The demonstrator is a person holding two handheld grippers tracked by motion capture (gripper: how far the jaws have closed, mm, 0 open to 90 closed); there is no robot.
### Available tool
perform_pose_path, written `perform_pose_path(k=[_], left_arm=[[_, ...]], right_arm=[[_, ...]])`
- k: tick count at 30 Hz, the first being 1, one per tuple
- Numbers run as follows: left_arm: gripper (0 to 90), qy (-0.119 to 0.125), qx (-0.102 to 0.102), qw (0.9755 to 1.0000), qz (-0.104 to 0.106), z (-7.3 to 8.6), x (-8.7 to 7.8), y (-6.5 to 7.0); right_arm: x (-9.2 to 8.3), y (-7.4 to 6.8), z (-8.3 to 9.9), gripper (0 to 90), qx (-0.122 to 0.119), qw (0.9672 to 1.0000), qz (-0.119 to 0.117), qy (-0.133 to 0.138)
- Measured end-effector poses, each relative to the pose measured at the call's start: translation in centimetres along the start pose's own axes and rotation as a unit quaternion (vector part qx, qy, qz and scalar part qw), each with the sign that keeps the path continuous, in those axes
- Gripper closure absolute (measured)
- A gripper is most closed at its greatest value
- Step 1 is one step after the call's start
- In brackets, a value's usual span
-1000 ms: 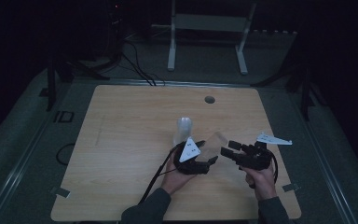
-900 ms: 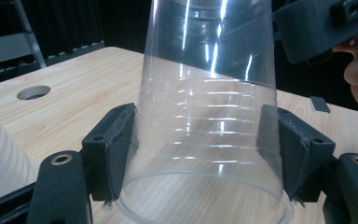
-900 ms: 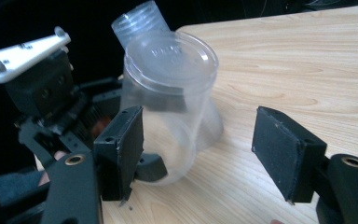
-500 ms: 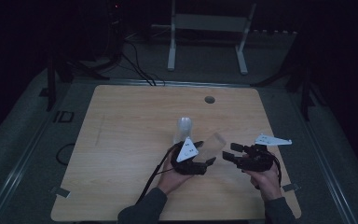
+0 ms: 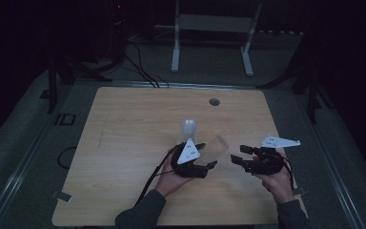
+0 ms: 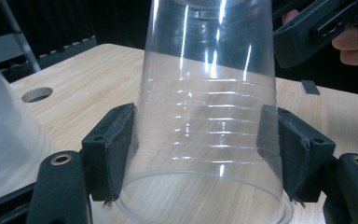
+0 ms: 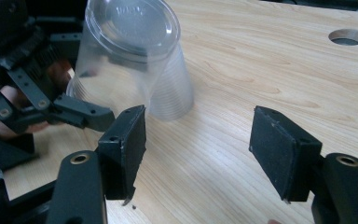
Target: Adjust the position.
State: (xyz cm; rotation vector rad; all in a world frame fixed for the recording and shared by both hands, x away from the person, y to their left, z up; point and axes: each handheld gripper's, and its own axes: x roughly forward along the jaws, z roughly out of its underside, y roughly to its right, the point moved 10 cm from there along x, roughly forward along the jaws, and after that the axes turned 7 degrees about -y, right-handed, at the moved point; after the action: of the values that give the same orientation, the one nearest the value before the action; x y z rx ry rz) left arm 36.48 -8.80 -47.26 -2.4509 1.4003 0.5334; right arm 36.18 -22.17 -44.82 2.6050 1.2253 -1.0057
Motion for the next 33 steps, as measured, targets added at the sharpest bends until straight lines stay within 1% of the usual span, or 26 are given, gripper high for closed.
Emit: perform_pose_path(k=[1, 6, 7, 8, 12, 17, 20, 27, 33], left_arm=[[28.9, -0.003, 0.002, 1.0000, 0.000, 0.0, -0.2, -0.2], [29.0, -0.006, 0.002, 1.0000, -0.001, 0.0, -0.6, -0.5], [29.0, -0.006, 0.002, 1.0000, -0.001, 0.0, -0.6, -0.5], [29.0, -0.007, 0.002, 1.0000, 0.000, 0.0, -0.7, -0.6], [28.9, -0.012, 0.005, 0.9999, 0.002, -0.1, -1.1, -0.8], [28.9, -0.015, 0.005, 0.9999, 0.005, -0.2, -1.2, -0.9], [29.0, -0.017, 0.009, 0.9998, 0.007, -0.3, -1.4, -1.0], [29.0, -0.030, 0.019, 0.9993, 0.009, -0.2, -1.6, -1.1], [29.0, -0.034, 0.024, 0.9991, 0.009, -0.2, -1.7, -1.1]], right_arm=[[0.0, 0.0, 0.0, 35.9, -0.003, 1.0000, 0.001, -0.002], [-0.1, -0.1, 0.0, 35.9, -0.025, 0.9993, 0.015, -0.021], [-0.1, -0.1, 0.0, 35.9, -0.025, 0.9993, 0.015, -0.021], [-0.1, -0.1, -0.1, 35.9, -0.033, 0.9989, 0.019, -0.026], [-0.3, -0.2, -0.2, 35.9, -0.042, 0.9983, 0.024, -0.032], [-0.3, -0.3, -0.3, 35.9, -0.050, 0.9976, 0.026, -0.039], [-0.3, -0.3, -0.4, 35.9, -0.057, 0.9970, 0.029, -0.045], [-0.3, -0.4, -0.5, 35.9, -0.067, 0.9957, 0.032, -0.056], [-0.3, -0.5, -0.5, 35.9, -0.080, 0.9939, 0.033, -0.068]])
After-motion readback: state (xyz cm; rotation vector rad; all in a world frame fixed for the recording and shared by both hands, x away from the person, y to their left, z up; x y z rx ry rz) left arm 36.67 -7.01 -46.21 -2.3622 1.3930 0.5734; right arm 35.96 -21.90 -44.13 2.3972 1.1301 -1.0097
